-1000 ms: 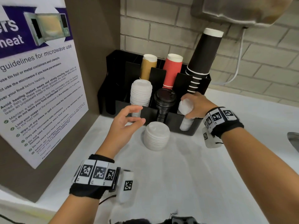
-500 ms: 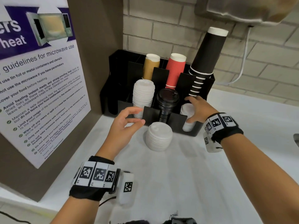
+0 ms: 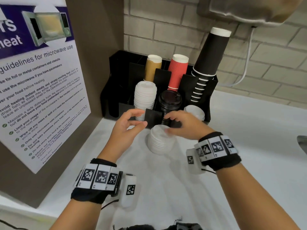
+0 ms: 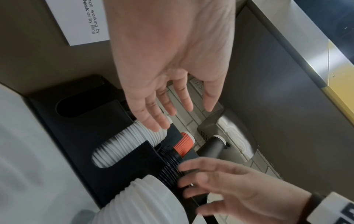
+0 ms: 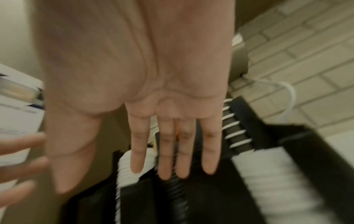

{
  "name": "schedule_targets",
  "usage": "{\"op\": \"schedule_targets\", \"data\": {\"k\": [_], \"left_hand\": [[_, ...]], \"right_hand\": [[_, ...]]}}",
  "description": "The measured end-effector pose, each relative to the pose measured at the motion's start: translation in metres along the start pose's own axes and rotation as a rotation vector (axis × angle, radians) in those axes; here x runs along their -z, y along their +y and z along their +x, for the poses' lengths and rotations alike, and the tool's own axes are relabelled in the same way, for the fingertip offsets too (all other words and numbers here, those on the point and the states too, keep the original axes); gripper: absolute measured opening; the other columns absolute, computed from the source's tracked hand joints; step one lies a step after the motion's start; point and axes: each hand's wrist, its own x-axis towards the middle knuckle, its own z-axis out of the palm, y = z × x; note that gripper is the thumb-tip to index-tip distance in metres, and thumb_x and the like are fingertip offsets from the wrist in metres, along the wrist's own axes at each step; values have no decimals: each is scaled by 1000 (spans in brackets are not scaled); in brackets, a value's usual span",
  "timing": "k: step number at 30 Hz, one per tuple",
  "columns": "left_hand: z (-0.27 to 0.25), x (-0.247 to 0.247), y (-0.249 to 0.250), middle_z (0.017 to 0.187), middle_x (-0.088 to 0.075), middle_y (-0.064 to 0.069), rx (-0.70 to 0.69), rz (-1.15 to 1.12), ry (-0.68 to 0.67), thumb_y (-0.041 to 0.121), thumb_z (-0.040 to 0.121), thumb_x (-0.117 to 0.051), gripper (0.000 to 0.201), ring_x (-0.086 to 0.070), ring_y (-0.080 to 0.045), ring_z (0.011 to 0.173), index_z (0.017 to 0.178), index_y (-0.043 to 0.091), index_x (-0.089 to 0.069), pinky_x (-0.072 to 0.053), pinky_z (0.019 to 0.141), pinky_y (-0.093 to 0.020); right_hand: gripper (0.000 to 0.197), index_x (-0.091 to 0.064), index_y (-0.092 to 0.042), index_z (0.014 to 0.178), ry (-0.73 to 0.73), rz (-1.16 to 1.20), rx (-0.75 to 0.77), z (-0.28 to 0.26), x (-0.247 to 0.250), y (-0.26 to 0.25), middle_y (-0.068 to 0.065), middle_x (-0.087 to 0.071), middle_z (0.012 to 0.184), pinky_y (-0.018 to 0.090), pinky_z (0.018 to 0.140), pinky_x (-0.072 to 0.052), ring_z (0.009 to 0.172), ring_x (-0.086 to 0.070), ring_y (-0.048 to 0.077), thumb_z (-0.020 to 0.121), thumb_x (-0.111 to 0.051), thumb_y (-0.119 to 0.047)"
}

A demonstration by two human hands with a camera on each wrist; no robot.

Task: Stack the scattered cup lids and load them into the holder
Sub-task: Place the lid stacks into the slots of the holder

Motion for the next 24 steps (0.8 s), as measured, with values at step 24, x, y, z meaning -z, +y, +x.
{"op": "schedule_targets", "data": {"k": [24], "left_hand": [[-1,-1,-10,121,-60,8,-19,10,-8,15,88,-70,34,-64,-9,101,112,37,-61,-51,93,-33]], "right_hand": [[76,-40,-34,135,-84,88,-139,16,-25,-11,3,-46,123,36,98,-40,118,-46,23,69,-79,-36]]}}
